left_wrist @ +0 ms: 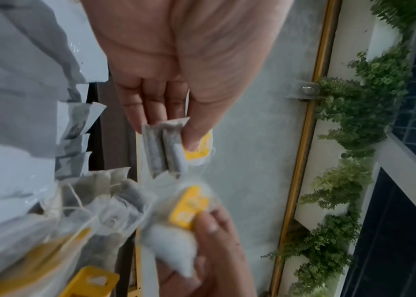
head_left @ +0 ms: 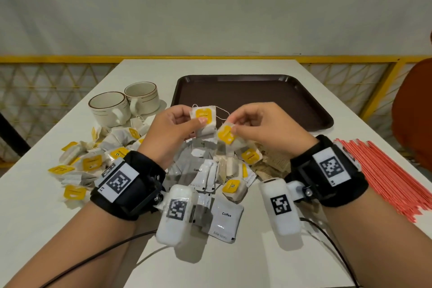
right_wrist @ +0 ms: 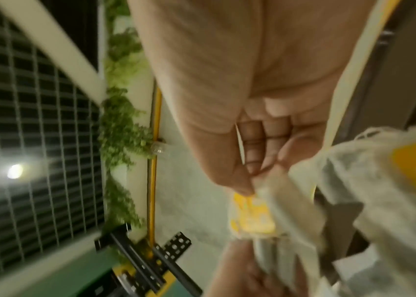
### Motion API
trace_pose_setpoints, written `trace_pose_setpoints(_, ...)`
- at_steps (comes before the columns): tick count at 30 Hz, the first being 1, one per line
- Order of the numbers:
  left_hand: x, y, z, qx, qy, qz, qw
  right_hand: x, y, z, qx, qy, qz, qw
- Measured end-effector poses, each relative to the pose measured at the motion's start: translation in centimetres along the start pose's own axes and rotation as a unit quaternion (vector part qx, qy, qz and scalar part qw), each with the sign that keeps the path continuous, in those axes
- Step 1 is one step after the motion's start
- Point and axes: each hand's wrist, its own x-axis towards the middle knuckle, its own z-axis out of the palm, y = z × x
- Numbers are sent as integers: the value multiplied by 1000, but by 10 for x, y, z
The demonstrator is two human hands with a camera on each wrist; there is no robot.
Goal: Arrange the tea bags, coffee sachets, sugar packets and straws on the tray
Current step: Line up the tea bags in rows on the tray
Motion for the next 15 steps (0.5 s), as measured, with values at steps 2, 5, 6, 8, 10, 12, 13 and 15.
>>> trace_pose_setpoints(2, -1, 0, 2, -12, -5, -1, 1000, -2, -5, -1, 142, -10, 0, 990)
trace_pose_setpoints(5, -5, 2, 7, -38, -24, -3, 999, -2, -4, 7, 196, 7, 3, 981)
trace_pose_setpoints(6, -7, 3, 8, -42, -31, -1, 999, -1, -3, 10, 201, 21, 6, 979)
trace_pose_setpoints(8, -8, 5, 10, -50, -41, 4, 998, 1, 0, 12, 215, 43, 17, 975)
trace_pose_setpoints(10, -9, 6, 9, -51, -43, 9, 998, 1, 2, 13, 222, 48, 25, 974)
trace_pose_setpoints(12, -9, 6, 8, -47, -47, 14, 998, 1, 2, 13, 200, 40, 29, 979)
trace_pose_setpoints(13, -10, 6, 9, -49, -51, 14, 997, 1, 2, 13, 181, 37, 32, 982)
trace_pose_setpoints(15, -11, 6, 11, -64, -59, 8, 996, 0, 2, 13, 160, 38, 45, 985)
